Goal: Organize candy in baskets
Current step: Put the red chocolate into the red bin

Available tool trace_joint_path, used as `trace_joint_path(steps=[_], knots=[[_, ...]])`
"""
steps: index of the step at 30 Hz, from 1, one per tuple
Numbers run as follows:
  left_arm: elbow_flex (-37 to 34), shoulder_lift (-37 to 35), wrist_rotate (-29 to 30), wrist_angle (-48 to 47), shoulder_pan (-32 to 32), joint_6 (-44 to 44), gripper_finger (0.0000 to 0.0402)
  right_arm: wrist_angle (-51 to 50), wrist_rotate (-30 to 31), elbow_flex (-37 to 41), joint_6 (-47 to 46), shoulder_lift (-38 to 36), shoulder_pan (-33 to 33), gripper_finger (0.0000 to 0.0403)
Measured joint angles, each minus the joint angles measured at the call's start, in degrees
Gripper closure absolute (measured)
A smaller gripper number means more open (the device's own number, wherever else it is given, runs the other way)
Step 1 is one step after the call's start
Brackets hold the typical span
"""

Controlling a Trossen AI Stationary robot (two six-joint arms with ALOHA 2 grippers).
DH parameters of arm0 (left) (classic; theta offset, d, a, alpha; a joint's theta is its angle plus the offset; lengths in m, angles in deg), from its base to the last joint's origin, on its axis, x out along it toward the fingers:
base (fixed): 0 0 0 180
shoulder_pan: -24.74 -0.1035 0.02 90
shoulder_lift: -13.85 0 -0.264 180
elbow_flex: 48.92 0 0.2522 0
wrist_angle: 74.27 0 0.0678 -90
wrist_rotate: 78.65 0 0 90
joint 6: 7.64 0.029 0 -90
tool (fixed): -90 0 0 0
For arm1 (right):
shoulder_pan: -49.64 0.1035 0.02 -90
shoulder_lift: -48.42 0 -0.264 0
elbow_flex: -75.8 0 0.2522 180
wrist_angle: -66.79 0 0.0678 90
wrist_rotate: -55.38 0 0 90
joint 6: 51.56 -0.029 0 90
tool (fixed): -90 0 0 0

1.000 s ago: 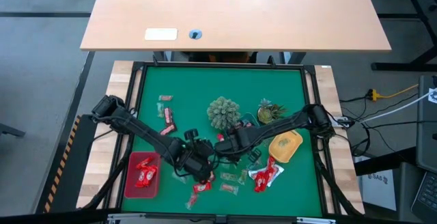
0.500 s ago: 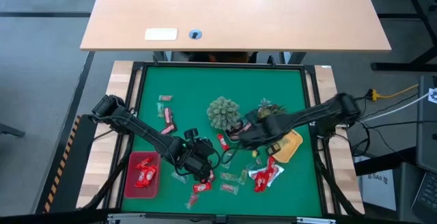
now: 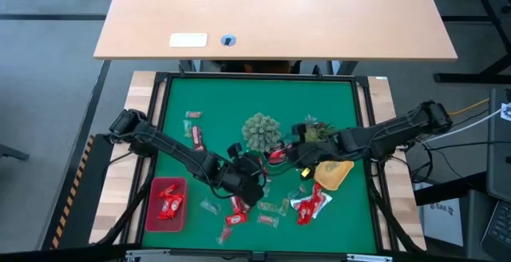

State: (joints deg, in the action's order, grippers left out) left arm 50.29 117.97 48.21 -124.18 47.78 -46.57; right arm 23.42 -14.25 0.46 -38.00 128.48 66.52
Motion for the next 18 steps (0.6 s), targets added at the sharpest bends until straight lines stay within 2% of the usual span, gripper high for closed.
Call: trace_joint_path(steps=[7, 13, 18], knots=[[0.0, 0.0, -0.3, 4.5, -1.4, 7.7, 0.0242, 7.9, -0.1, 0.0, 7.0, 0.7, 0.0, 0.0403], [0.0, 0.0, -0.3, 5.5, -1.7, 8.1, 0.0243, 8.5, -0.4, 0.0, 7.8, 0.8, 0.0, 0.0403], [0.0, 0.0, -0.3, 5.8, -1.7, 8.2, 0.0268, 8.5, -0.4, 0.0, 7.8, 0.8, 0.0, 0.0403]])
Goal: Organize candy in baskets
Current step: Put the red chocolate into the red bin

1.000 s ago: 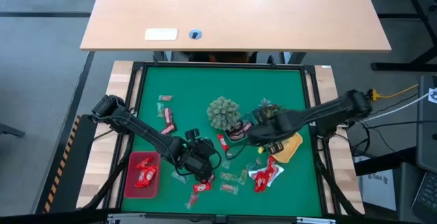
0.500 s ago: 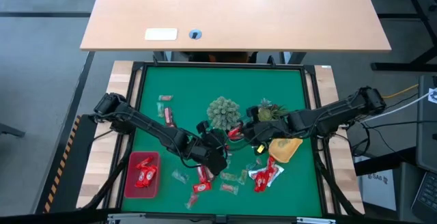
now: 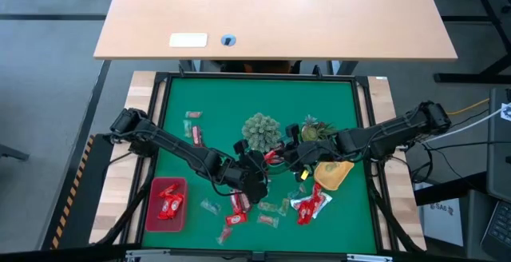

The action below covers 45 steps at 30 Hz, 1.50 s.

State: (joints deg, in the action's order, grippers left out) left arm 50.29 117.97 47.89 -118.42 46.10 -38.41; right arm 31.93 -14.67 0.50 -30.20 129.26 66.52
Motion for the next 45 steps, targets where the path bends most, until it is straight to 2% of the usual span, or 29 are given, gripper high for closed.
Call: trace_joint_path(steps=[15, 26, 34, 39, 45], knots=[[0.0, 0.0, 0.0, 0.0, 0.0, 0.0, 0.0396, 0.1, -0.1, 0.0, 0.0, 0.0, 0.0, 0.0393], [0.0, 0.0, -0.2, 0.0, 0.0, 0.0, 0.0400, 0.3, -0.1, 0.0, 0.0, 0.0, 0.0, 0.0361], [0.0, 0.0, -4.6, 0.0, 0.0, -0.2, 0.0401, 0.3, 0.0, 0.0, -0.4, 0.0, 0.0, 0.0273], [0.0, 0.0, -11.6, -1.5, 0.5, -0.6, 0.0401, 0.0, 0.0, 0.0, -0.5, 0.0, 0.0, 0.0234], [0.0, -2.7, -19.2, -7.5, 3.2, -5.6, 0.0401, -0.1, -0.1, 0.0, -0.5, 0.0, 0.0, 0.0220]])
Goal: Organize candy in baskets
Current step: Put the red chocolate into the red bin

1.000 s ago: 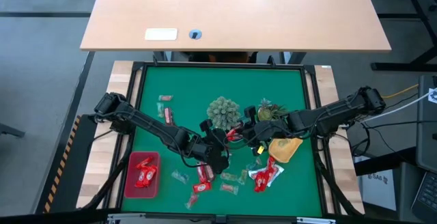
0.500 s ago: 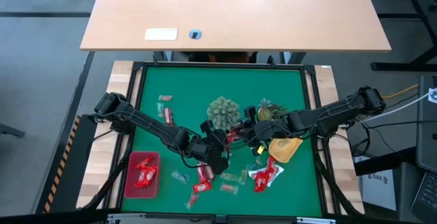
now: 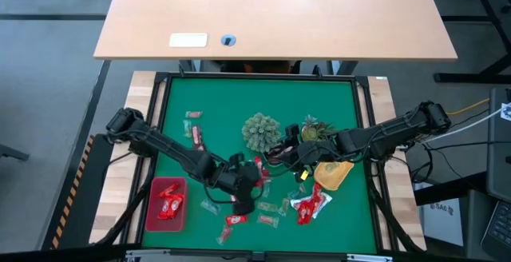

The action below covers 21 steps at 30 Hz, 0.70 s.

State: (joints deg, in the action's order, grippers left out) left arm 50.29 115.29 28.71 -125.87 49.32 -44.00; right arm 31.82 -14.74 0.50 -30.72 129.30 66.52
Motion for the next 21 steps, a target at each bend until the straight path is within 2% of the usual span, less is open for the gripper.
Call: trace_joint_path(steps=[4, 8, 14, 21], knots=[[0.0, -3.5, -2.7, -9.8, 2.7, -6.9, 0.0401, 0.1, 0.0, 0.0, 0.0, 0.0, 0.0, 0.0219], [0.0, -6.5, -8.2, -21.1, 5.9, -16.3, 0.0401, 0.0, -0.2, 0.0, 0.0, 0.0, 0.0, 0.0219], [0.0, -7.3, -15.7, -37.1, 12.8, -32.9, 0.0401, -0.1, -3.8, 0.0, 0.0, 0.0, 0.0, 0.0219], [0.0, -7.3, -18.6, -46.0, 20.5, -47.4, 0.0401, 0.0, -5.5, 0.0, 0.0, 0.0, 0.0, 0.0219]])
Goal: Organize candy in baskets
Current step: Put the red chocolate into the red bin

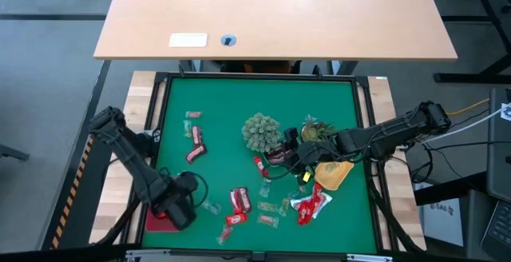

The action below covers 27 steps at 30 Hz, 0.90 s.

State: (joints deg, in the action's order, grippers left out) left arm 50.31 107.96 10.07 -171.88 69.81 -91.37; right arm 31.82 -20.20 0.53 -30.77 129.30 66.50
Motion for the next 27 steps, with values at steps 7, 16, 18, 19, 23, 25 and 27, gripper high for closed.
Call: trace_joint_path(steps=[7, 16, 18, 19, 23, 25, 27], knots=[[0.0, 0.0, 0.2, -0.8, 4.6, -4.7, 0.0401, 0.0, 0.0, 0.0, 0.0, 0.0, 0.0, 0.0219], [0.0, 0.0, 0.1, -3.0, 6.2, -10.8, 0.0363, 0.0, 0.0, 0.0, 0.0, 0.0, 0.0, 0.0219], [0.0, 0.0, 0.1, -3.2, 6.2, -11.8, 0.0348, 0.0, 0.0, 0.0, 0.0, 0.0, 0.0, 0.0219], [0.0, 0.0, 0.2, -3.2, 6.2, -11.9, 0.0340, 0.0, 0.0, 0.0, 0.0, 0.0, 0.0, 0.0219], [0.0, 0.0, 3.1, -2.8, 6.1, -11.9, 0.0312, 0.0, 0.0, 0.0, 0.0, 0.0, 0.0, 0.0219], [0.0, 0.0, 7.1, -1.8, 6.0, -11.9, 0.0301, 0.0, 0.0, 0.0, 0.0, 0.0, 0.0, 0.0219], [0.0, 0.0, 11.7, -0.7, 5.9, -11.9, 0.0291, 0.1, 0.0, 0.0, 0.0, 0.0, 0.0, 0.0219]])
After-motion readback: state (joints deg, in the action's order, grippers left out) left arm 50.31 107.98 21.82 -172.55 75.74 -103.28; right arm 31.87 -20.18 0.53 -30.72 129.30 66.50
